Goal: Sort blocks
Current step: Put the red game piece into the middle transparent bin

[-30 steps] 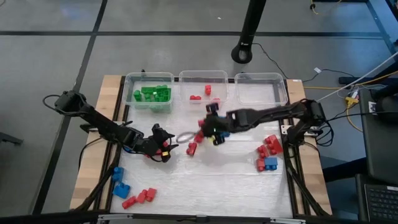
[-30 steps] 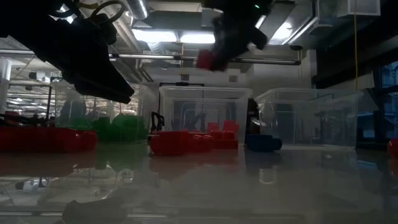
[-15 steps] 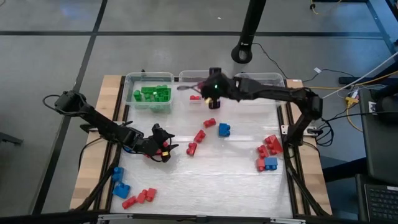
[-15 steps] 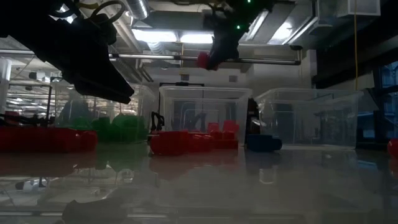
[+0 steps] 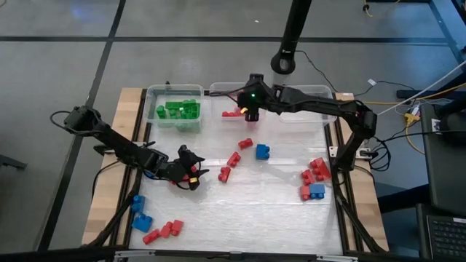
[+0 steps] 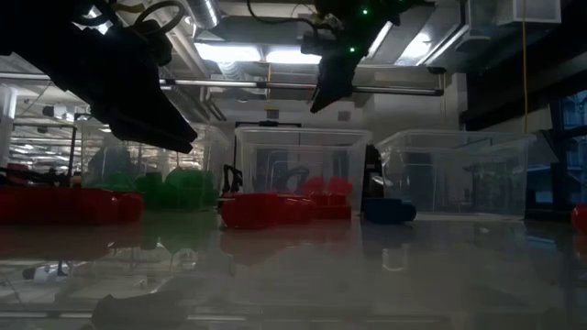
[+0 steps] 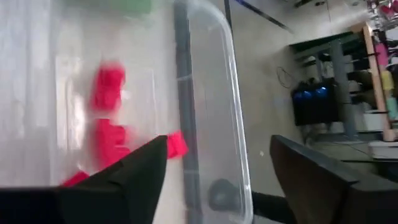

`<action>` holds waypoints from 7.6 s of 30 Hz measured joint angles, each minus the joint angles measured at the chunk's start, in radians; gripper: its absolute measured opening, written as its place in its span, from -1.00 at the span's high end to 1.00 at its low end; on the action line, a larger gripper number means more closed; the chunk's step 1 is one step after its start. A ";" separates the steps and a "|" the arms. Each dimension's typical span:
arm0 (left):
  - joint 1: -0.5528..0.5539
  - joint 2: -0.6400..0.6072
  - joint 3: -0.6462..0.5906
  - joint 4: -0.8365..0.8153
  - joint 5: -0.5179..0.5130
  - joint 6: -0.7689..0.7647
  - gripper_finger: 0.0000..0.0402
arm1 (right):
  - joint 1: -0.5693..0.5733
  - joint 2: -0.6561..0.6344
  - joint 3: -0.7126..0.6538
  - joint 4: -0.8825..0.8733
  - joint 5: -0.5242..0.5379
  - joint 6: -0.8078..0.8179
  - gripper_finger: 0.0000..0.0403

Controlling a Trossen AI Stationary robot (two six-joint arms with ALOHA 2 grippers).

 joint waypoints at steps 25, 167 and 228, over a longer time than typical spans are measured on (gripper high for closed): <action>0.000 0.000 0.001 0.000 0.001 -0.002 -0.15 | 0.420 0.071 -0.123 -0.041 -0.229 -0.094 -0.68; 0.000 0.000 0.000 0.026 0.001 -0.021 -0.15 | 0.232 0.270 -0.129 -0.128 -0.159 0.115 -0.66; 0.000 0.000 0.000 0.031 0.001 -0.010 -0.15 | -0.031 -0.066 -0.129 0.217 -0.123 -0.044 0.22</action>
